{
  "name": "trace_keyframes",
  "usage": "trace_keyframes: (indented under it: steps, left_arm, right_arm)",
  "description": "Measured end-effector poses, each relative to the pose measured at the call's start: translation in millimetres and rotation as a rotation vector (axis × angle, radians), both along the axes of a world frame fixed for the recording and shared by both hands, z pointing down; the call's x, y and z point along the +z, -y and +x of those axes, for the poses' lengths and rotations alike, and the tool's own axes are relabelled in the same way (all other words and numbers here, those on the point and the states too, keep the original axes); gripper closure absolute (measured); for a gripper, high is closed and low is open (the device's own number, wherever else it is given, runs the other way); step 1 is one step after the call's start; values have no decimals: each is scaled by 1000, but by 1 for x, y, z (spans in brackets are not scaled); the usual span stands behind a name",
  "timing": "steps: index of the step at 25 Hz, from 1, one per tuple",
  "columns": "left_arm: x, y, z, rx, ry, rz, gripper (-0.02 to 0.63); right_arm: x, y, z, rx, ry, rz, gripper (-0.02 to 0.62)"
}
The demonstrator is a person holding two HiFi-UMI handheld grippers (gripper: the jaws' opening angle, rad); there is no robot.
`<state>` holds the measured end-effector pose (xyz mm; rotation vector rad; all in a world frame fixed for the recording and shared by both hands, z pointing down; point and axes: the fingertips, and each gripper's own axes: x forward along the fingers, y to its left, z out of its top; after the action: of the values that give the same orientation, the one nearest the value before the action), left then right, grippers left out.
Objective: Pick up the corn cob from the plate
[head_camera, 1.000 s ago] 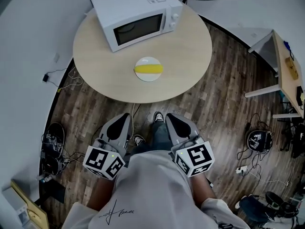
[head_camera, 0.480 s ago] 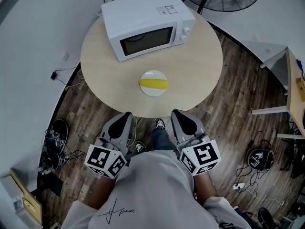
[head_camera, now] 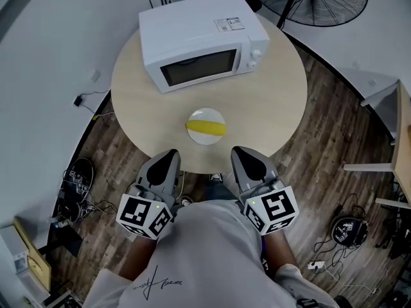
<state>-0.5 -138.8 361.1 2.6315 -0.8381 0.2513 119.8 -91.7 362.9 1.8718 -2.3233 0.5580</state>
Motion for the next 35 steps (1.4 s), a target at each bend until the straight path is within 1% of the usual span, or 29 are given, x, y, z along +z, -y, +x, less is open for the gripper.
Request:
trace_keyframes:
  steps: [4, 8, 12, 19, 27, 35]
  left_arm:
    - [-2, 8, 13, -32, 0, 13, 615]
    - [-3, 16, 20, -66, 8, 31, 615]
    - [-9, 17, 27, -88, 7, 54, 615]
    - [-10, 16, 20, -125, 7, 61, 614]
    - [-12, 21, 11, -153, 6, 62, 615]
    - [-13, 23, 3, -173, 8, 63, 614]
  right_arm:
    - [3, 12, 11, -52, -6, -2, 584]
    - [8, 21, 15, -120, -4, -13, 584]
    - [8, 27, 19, -165, -22, -7, 584]
    - [18, 39, 12, -214, -31, -25, 558]
    - [30, 57, 7, -248, -47, -52, 554]
    - [53, 71, 4, -279, -71, -103, 551]
